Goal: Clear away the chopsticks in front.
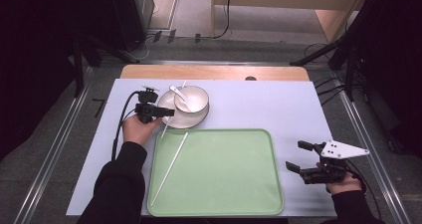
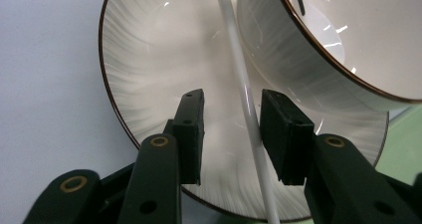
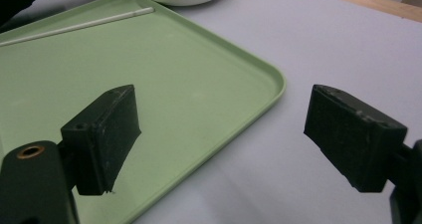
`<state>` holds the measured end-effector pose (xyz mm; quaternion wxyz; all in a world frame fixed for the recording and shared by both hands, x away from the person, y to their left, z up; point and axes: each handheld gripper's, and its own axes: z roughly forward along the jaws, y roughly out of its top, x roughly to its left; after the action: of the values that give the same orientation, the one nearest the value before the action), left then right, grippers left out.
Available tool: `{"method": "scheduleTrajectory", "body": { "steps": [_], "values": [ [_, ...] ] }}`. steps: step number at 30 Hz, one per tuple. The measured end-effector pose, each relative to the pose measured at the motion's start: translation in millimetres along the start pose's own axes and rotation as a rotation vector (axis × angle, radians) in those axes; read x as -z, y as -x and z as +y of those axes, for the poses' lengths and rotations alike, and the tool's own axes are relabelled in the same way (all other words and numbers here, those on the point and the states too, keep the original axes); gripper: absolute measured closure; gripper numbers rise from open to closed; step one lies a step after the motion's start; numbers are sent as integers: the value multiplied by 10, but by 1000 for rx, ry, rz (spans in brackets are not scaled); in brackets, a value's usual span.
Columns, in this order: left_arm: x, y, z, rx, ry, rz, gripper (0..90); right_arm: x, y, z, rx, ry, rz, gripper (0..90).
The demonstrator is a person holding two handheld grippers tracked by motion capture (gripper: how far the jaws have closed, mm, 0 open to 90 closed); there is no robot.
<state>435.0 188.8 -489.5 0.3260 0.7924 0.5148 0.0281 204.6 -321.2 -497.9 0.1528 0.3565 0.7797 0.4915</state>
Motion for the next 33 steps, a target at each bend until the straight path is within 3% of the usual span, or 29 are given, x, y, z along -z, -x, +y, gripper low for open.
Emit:
{"method": "scheduleTrajectory", "body": {
  "steps": [3,7,12,21,28,33],
  "values": [
    [-55,-4,4,25,-2,-4,670,12,-4,-11,-4,-5,-6,144],
    [-130,27,10,6,-28,21,715,27,-12,-22,-6,-7,-8,144],
    [-153,51,10,10,-31,41,822,48,-14,-33,-7,-3,-12,144],
    [-142,55,9,18,-36,49,853,49,-14,-32,-4,-1,-10,144],
    [21,9,37,56,-22,22,855,41,-15,-32,-8,-6,-3,144],
    [216,-39,48,73,8,49,855,38,-18,-28,-5,-4,0,144]
  ]
}}
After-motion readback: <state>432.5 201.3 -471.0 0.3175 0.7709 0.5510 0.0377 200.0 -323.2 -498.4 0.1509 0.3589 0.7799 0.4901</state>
